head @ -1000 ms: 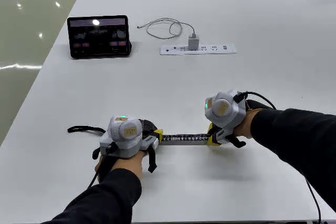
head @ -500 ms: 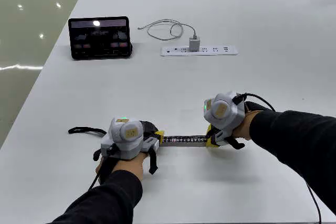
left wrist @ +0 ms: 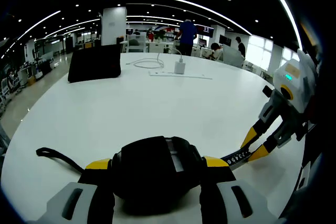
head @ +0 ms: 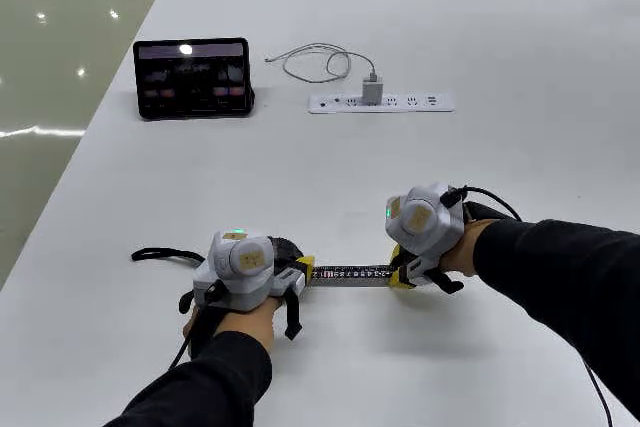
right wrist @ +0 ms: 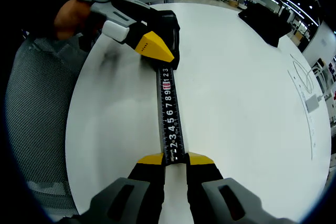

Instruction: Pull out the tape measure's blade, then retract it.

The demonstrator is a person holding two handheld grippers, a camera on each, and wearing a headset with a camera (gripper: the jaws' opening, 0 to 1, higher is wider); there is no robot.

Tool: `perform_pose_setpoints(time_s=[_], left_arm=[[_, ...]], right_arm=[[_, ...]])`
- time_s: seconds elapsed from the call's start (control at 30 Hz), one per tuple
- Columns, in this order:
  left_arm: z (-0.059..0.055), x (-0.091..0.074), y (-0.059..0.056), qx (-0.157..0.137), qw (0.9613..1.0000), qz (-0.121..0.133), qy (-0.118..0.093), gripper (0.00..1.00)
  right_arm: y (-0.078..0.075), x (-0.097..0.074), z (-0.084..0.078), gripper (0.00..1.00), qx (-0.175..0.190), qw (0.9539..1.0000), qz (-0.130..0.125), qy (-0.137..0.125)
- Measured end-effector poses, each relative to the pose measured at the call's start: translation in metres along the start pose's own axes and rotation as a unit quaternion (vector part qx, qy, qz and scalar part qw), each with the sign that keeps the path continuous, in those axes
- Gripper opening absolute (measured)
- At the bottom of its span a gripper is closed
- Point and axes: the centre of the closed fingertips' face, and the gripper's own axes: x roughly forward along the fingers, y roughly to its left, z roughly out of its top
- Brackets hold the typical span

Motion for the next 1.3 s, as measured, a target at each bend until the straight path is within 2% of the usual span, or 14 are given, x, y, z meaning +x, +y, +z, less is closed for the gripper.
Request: perform_pose_setpoints(time_s=[0.07,0.27,0.83,0.97,1.03,1.3], left_arm=[[0.000,0.000,0.000,0.000,1.0000,-0.001,-0.003,0.62],[0.000,0.000,0.000,-0.002,1.0000,-0.005,-0.001,0.62],[0.000,0.000,-0.001,-0.002,1.0000,-0.002,0.000,0.62],[0.000,0.000,-0.001,-0.003,1.0000,-0.002,0.001,0.62],[0.000,0.000,0.000,-0.003,1.0000,-0.002,0.001,0.62],[0.000,0.000,0.000,-0.003,1.0000,-0.001,0.001,0.62]], right_arm=[[0.002,0.000,0.001,0.11,-0.015,0.9999,-0.003,-0.003],[0.000,0.001,0.004,0.10,0.006,0.9998,-0.003,-0.018],[0.000,0.005,0.011,0.11,0.014,0.9998,-0.002,-0.016],[0.000,0.007,0.014,0.11,0.012,0.9998,-0.002,-0.016],[0.002,0.008,0.016,0.11,-0.002,0.9999,-0.002,-0.012],[0.001,0.009,0.019,0.11,0.004,0.9999,-0.003,-0.015]])
